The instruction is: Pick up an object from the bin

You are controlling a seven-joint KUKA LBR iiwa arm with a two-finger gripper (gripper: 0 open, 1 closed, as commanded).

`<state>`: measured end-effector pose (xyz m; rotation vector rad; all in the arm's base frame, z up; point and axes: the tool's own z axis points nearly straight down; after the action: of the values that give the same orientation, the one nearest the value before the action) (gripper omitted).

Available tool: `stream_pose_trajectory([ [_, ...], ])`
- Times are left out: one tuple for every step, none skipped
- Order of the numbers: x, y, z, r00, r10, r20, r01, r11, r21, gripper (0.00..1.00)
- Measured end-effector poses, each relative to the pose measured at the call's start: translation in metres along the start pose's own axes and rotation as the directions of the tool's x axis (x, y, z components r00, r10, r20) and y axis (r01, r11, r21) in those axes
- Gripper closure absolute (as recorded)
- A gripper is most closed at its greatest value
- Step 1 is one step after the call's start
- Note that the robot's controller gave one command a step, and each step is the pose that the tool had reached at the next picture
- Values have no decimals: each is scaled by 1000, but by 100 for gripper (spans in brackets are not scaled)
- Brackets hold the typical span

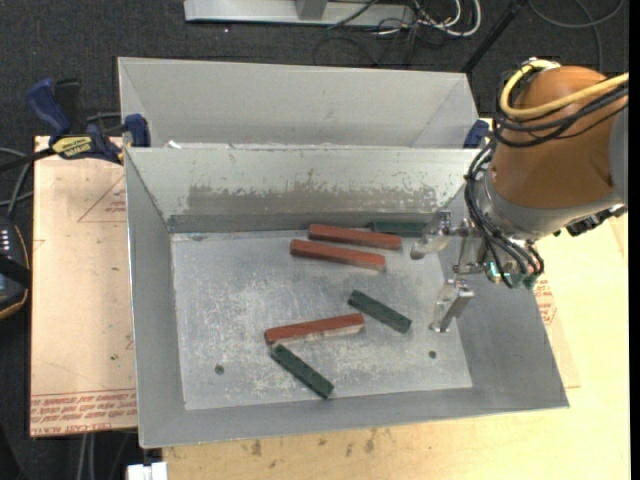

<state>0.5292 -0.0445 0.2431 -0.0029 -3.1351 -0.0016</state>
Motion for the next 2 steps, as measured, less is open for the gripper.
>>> stream_pose_trajectory([
  [-1,0,-4,1000,-1,8,1,1000,1,0],
  [-12,12,44,1000,-27,15,27,1000,2,0],
])
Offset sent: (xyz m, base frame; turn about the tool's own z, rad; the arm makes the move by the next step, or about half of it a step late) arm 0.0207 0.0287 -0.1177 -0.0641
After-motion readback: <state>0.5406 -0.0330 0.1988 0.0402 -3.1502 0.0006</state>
